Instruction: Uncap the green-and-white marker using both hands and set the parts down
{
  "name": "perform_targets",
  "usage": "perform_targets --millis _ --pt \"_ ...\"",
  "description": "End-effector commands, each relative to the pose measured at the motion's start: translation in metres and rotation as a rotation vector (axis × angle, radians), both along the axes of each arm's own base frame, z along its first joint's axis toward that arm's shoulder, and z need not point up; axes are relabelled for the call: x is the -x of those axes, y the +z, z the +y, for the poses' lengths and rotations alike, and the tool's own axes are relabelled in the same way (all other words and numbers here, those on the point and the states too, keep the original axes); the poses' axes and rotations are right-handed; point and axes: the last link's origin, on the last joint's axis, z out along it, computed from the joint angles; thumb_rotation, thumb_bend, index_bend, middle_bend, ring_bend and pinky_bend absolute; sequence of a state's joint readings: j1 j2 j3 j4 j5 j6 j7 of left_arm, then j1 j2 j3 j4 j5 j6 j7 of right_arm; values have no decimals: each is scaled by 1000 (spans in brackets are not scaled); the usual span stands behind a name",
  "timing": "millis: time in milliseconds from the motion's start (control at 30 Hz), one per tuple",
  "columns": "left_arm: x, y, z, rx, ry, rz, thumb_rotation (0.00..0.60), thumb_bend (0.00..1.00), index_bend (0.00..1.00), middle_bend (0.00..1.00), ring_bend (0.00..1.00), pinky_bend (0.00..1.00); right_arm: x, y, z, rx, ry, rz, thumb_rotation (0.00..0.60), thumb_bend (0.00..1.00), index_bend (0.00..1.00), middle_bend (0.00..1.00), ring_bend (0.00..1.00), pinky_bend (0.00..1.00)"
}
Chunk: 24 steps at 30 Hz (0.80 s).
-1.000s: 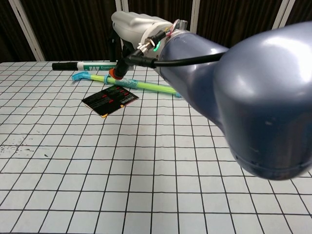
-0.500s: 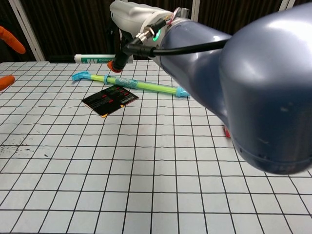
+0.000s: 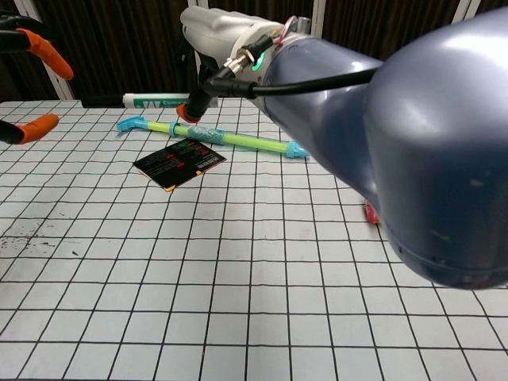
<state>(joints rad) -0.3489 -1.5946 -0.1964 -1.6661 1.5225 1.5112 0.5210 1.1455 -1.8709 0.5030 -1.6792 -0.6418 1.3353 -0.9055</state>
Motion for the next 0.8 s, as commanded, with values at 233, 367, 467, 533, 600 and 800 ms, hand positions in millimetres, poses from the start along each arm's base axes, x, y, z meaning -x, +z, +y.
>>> perform_targets --millis 233,367,467,533,600,800 --pt "-10 -12 5 14 -23 -2 600 469 448 135 0 15 -1 0 1 -1 4 1 600 420 684 58 95 0" --pt "-15 -16 6 9 -38 -1 600 470 454 138 0 15 -1 1 1 -1 4 -1 600 420 684 59 95 0" --pt "-18 -18 6 4 -47 -1 600 470 454 139 0 15 -1 2 1 -2 2 -1 600 421 684 59 95 0" --pt "-20 -19 8 1 -54 -5 600 470 454 140 0 15 -1 1 2 -5 1 -1 600 421 684 59 95 0" --pt "-22 -20 8 -2 -60 -10 600 470 454 142 0 15 -1 2 2 -6 2 -1 600 421 684 59 95 0" --pt "-24 -22 8 -9 -75 -13 600 470 457 148 0 15 -1 4 2 -5 0 -2 600 421 684 59 95 0"
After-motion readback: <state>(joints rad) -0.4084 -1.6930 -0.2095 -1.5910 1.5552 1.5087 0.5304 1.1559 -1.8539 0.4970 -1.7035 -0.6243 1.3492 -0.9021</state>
